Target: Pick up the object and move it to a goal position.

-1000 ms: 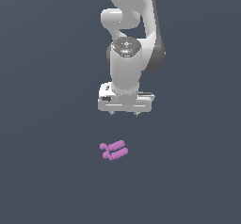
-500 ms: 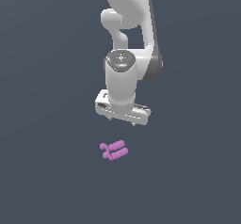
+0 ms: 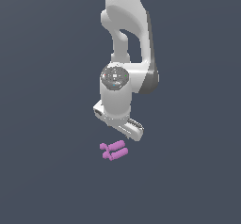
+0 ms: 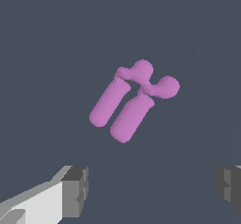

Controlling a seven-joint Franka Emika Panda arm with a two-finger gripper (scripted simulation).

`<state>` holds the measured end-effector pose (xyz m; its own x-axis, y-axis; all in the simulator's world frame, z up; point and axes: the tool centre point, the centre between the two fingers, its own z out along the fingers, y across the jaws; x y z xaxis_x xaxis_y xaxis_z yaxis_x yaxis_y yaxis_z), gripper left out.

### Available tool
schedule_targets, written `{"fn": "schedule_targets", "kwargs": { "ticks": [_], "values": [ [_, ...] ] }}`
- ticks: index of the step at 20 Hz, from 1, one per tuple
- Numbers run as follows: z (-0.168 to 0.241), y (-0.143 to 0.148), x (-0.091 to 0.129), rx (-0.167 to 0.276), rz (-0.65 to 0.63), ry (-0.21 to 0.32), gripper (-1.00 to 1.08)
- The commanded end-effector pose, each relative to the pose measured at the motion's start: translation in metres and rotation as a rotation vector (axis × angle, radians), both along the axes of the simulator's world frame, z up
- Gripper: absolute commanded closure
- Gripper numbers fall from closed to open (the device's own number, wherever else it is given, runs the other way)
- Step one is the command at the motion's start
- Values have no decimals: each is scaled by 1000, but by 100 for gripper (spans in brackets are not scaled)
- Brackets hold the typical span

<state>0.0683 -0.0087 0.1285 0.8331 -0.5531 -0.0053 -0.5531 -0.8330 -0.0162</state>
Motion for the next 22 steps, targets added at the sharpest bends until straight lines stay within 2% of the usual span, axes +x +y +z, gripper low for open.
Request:
{"fn": "schedule_targets", "kwargs": {
  "ticks": [1,13,22],
  "values": [
    [-8,-3,6,0,-76,2,-92],
    [-45,-17,32,-8,-410,9,-92],
    [-61,-22,41,-14,-546,9,-92]
  ]
}}
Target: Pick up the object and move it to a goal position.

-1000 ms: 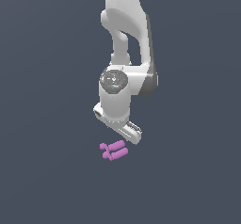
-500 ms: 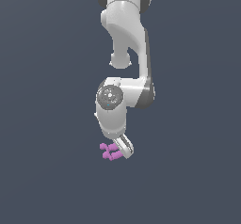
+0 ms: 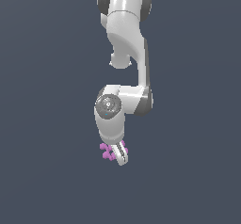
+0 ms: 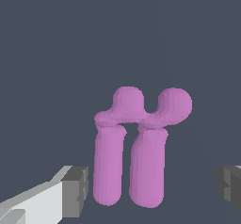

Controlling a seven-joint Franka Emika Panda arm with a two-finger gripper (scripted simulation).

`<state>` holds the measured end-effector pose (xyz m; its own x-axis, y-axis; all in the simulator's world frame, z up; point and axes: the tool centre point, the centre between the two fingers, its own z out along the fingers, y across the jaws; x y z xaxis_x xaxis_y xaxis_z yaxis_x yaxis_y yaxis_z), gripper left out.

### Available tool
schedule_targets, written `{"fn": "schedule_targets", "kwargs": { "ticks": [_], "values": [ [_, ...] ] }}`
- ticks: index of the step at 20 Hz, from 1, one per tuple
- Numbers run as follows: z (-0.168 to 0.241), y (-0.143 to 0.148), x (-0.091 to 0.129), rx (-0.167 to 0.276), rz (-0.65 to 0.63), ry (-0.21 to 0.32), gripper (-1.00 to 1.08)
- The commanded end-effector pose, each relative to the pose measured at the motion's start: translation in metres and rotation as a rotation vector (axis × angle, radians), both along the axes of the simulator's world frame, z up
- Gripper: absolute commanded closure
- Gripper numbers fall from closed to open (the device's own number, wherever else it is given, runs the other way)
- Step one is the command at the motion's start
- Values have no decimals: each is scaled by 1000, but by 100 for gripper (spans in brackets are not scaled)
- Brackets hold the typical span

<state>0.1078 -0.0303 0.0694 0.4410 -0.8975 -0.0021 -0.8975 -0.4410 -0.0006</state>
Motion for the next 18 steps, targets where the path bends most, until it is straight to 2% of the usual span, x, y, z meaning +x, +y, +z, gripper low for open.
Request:
{"fn": "schedule_targets", "kwargs": {
  "ticks": [1,10,18],
  "values": [
    [-3,-1,2,-1,-26,0,-92],
    [-8,-1,2,-2,-39,0,-92],
    [-47,-2,1,-2,-43,0,-92]
  ]
}}
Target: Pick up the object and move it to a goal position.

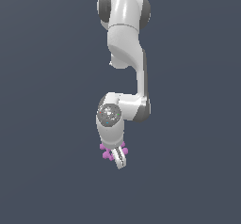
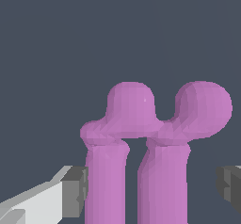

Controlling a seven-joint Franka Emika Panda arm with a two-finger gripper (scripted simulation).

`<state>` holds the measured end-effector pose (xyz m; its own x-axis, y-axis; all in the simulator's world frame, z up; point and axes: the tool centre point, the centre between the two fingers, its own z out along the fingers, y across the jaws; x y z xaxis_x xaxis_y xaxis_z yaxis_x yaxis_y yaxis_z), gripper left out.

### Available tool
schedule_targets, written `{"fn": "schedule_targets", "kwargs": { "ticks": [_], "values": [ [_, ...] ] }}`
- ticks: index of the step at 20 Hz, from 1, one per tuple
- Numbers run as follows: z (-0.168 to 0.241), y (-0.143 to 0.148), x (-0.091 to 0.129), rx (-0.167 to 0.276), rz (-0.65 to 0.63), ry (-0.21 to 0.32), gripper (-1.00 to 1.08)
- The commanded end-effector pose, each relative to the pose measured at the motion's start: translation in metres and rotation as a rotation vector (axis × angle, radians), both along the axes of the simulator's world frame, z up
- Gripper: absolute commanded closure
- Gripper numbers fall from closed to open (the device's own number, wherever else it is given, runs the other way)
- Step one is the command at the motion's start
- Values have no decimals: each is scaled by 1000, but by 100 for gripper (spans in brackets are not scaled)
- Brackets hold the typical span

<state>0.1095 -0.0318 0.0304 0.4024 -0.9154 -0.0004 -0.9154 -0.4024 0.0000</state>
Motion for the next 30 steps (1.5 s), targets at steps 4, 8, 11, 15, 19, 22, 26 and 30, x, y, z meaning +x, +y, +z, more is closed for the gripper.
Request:
{"fn": "schedule_targets", "kwargs": {
  "ticks": [4,8,11,15,19,22,26,30],
  "values": [
    [-17,0,0,0,-1,0,-92],
    [-16,0,1,0,-1,0,108],
    [-16,0,1,0,-1,0,108],
    [-16,0,1,0,-1,0,108],
    [-6,2,7,1,1,-17,108],
    [-5,0,5,1,1,-17,108],
    [-2,-6,1,1,1,-17,108],
    [4,-16,-8,1,1,-16,108]
  ]
}}
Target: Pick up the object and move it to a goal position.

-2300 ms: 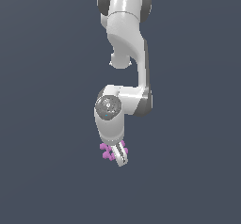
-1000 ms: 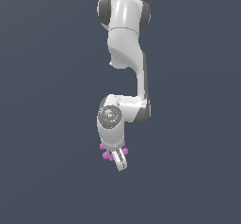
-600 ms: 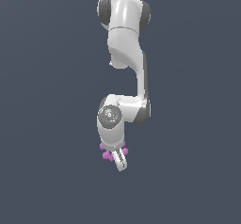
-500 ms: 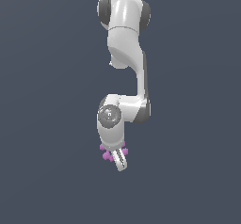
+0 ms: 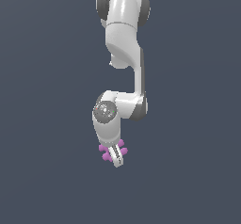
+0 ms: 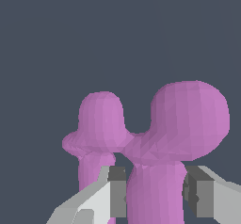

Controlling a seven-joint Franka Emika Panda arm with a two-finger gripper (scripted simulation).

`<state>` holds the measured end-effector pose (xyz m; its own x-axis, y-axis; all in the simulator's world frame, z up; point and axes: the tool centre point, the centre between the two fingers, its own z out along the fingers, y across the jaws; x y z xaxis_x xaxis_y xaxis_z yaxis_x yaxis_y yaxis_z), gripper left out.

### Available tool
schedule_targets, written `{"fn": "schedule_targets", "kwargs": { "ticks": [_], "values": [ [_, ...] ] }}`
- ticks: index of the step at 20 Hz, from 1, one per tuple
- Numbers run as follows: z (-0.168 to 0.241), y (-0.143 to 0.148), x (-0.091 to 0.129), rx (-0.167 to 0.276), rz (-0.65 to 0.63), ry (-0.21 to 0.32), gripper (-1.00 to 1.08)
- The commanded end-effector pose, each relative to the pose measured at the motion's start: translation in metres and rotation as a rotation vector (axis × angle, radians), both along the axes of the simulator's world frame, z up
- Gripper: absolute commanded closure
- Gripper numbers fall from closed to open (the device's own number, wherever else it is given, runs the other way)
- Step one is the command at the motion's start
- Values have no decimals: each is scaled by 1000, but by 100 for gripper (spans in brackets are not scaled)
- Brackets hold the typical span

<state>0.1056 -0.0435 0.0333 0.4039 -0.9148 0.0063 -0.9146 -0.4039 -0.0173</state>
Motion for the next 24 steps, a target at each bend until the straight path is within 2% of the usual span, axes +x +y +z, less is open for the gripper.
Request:
{"fn": "schedule_targets", "kwargs": {
  "ticks": [1,7,18,24],
  "values": [
    [3,-8,-7,0,-1,3,108],
    [19,-37,-32,0,-1,6,108],
    [65,-117,-97,2,-2,13,108],
    [87,-154,-125,1,-3,16,108]
  ]
}}
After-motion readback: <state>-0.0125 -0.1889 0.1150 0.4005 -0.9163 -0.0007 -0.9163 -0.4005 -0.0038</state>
